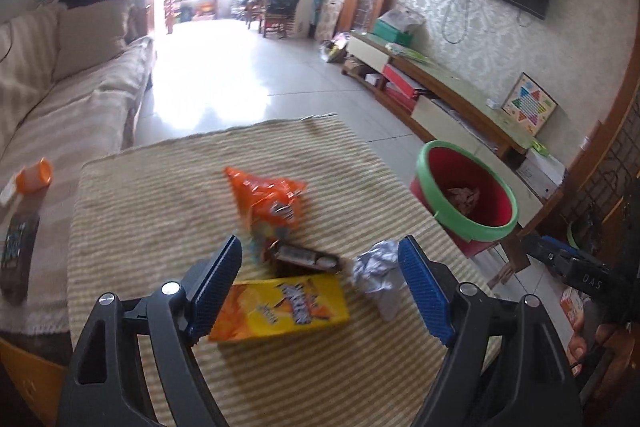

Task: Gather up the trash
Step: 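Return both grippers to the table and grasp the crumpled grey foil with the right, then grasp and lift the yellow iced-tea carton with the left gripper while the right holds the foil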

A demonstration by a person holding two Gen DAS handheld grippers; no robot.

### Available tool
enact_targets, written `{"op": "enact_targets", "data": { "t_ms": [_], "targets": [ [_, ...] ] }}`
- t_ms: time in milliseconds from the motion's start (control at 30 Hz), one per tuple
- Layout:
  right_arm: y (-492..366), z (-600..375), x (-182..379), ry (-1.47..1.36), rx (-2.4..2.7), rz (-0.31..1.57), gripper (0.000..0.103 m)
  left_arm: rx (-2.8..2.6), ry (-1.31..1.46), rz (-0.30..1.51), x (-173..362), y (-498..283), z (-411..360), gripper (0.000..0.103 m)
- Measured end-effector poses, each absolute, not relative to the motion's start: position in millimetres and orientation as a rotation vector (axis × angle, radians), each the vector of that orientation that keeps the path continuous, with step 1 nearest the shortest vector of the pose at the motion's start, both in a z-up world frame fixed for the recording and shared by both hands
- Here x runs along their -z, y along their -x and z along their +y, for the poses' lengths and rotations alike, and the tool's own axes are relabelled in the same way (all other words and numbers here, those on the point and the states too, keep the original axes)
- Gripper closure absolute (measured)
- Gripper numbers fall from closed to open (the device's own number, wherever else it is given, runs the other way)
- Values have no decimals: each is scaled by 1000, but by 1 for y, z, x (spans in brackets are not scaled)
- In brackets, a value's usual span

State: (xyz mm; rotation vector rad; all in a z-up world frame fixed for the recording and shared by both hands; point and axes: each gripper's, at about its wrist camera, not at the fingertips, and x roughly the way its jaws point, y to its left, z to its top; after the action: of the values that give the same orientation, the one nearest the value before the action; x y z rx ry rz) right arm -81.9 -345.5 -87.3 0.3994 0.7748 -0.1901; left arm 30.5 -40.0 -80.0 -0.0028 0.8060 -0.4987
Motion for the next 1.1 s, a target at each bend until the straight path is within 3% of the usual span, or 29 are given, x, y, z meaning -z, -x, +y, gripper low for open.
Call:
{"op": "enact_targets", "data": {
  "t_ms": [167, 367, 500, 533, 567, 600, 733, 1100],
  "targets": [
    [40, -301, 106, -332, 28, 892, 20, 416, 65, 851, 106, -26, -3, 26],
    [-7, -279, 138, -443, -44, 969, 20, 425, 63, 856, 120, -25, 8, 26],
    [-28, -273, 159, -498, -52, 1021, 20, 565, -22, 852, 123, -32, -1, 15],
    [-32, -272, 163, -497, -52, 1034, 26, 597, -59, 848, 122, -33, -7, 15],
    [-35, -270, 169, -490, -53, 1054, 41, 629, -104, 849, 122, -35, -12, 14],
    [-37, -269, 173, -483, -54, 1069, 49, 672, -156, 851, 122, -39, -18, 12],
    [-31, -276, 168, -499, -89, 1047, 68, 747, -373, 894, 128, -54, -42, 10],
    [12, -293, 163, -602, -143, 1057, 68, 1045, -851, 1098, 174, -81, -98, 10]
  ]
}}
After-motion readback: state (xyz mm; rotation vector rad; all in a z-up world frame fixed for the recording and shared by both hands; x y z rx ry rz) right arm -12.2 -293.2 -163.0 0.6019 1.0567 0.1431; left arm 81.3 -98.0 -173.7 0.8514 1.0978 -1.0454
